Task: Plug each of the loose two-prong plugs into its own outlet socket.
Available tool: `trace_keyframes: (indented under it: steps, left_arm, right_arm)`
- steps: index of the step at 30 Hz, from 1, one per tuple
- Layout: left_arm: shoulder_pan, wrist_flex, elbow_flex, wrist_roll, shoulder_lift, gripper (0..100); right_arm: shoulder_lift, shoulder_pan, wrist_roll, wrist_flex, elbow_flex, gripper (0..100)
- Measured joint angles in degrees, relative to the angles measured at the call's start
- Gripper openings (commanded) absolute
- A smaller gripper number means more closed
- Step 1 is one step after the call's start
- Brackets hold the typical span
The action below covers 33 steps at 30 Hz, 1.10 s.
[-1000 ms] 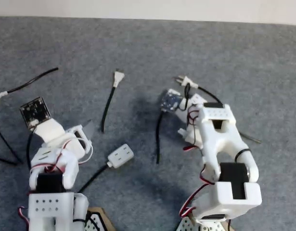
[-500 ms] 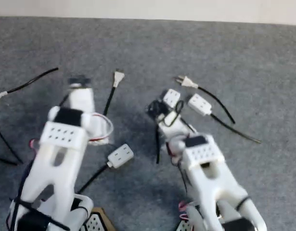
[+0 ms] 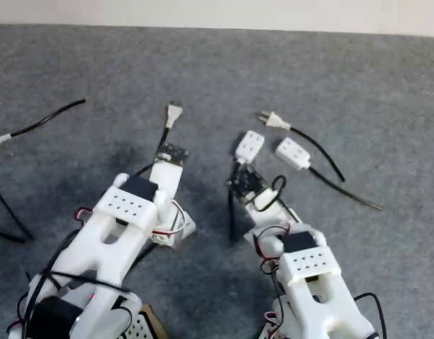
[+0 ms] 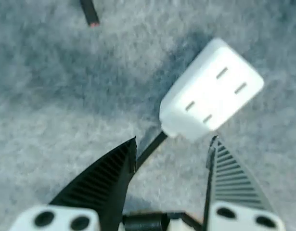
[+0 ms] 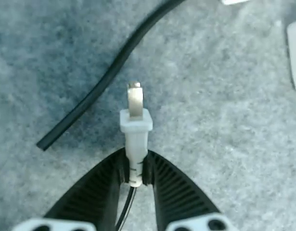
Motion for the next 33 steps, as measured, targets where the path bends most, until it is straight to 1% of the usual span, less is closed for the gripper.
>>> trace_keyframes:
  steps: [7, 8, 11, 13, 14, 19, 25, 27, 31, 33]
  left_arm:
    - [0.70, -7.38, -1.76, 0.00, 9.32, 23]
    - [1.41, -8.09, -2.37, 0.00, 10.90, 21]
    - [3.69, -9.49, -4.31, 0.00, 14.42, 9]
    - [5.36, -9.49, -6.42, 0.00, 16.70, 3]
    - [5.80, -9.49, -7.74, 0.00, 17.67, 2]
    - [6.33, -5.63, -15.91, -1.85, 23.56, 2]
    - [5.80, -1.85, -29.01, -2.11, 32.35, 3]
    - [5.89, -0.62, -31.91, -2.11, 34.90, 4]
    - [6.07, 1.32, -34.20, -2.11, 36.13, 22]
    - [5.98, 1.85, -34.20, -2.11, 35.25, 26]
  right_arm:
    - [-0.18, 0.09, 0.00, -0.18, 0.70, 0.5]
    - [-0.18, 0.09, 0.00, -0.70, 0.70, 0.5]
    - [-0.18, 0.09, 0.00, -1.41, 0.97, 0.5]
    - [-0.18, 0.09, 0.00, -1.49, 0.97, 0.5]
    - [-0.18, 0.09, 0.00, -1.49, 0.97, 0.5]
    - [-0.18, 0.09, 0.00, -1.67, 0.97, 0.5]
    - [-0.18, 0.09, 0.00, -1.67, 0.97, 0.5]
    - [-0.18, 0.09, 0.00, -1.67, 0.97, 0.5]
    - [-0.18, 0.09, 0.00, -1.67, 0.97, 0.5]
    - [-0.18, 0.09, 0.00, -1.67, 0.97, 0.5]
